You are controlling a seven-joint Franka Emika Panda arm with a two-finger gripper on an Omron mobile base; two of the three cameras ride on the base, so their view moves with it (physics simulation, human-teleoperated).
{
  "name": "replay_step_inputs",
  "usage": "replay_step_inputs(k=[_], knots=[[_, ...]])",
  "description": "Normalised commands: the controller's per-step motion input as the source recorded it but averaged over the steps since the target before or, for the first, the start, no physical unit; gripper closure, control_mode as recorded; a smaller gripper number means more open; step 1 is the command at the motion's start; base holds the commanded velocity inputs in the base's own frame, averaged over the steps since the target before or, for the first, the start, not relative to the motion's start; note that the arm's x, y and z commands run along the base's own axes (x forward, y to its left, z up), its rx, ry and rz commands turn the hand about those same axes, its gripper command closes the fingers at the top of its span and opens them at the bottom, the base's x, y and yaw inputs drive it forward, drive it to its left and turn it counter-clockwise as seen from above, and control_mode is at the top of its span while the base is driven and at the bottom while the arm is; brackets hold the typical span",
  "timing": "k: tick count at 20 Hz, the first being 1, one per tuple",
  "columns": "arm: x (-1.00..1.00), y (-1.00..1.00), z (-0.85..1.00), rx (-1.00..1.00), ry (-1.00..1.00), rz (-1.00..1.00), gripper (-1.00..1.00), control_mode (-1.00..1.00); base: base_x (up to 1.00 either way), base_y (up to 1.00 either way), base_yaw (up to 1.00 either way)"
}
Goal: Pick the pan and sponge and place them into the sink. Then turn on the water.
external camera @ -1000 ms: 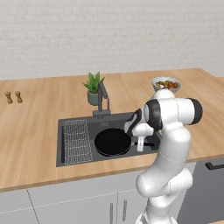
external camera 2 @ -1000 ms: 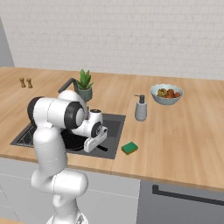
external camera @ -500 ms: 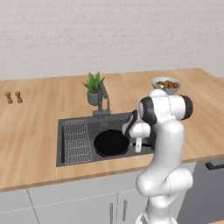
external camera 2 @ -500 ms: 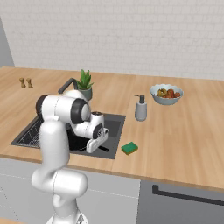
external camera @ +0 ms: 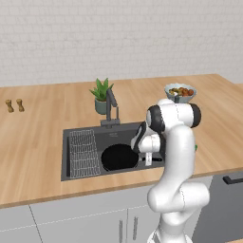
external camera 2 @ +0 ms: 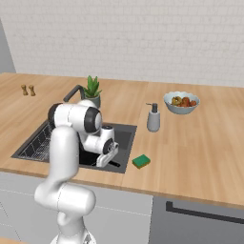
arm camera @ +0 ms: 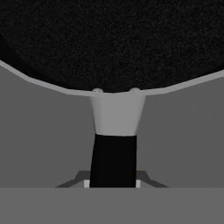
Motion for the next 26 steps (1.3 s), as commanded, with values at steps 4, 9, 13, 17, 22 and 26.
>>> replay_step_inputs(k=[4,9,13,17,22,26], knots=[[0.25,0.0,-0.28,0.0,0.0,0.04,1.0,-1.0,0.0,0.0,0.0],[0.2,0.0,-0.24,0.0,0.0,0.04,1.0,-1.0,0.0,0.0,0.0],[0.18,0.0,-0.18,0.0,0.0,0.04,1.0,-1.0,0.0,0.0,0.0],[0.11,0.0,-0.02,0.0,0.03,0.03,-1.0,-1.0,0.0,0.0,0.0],[0.0,0.0,0.19,0.0,0.03,0.01,-1.0,-1.0,0.0,0.0,0.0],[0.0,0.0,0.59,0.02,0.09,0.0,-1.0,-1.0,0.0,0.0,0.0]])
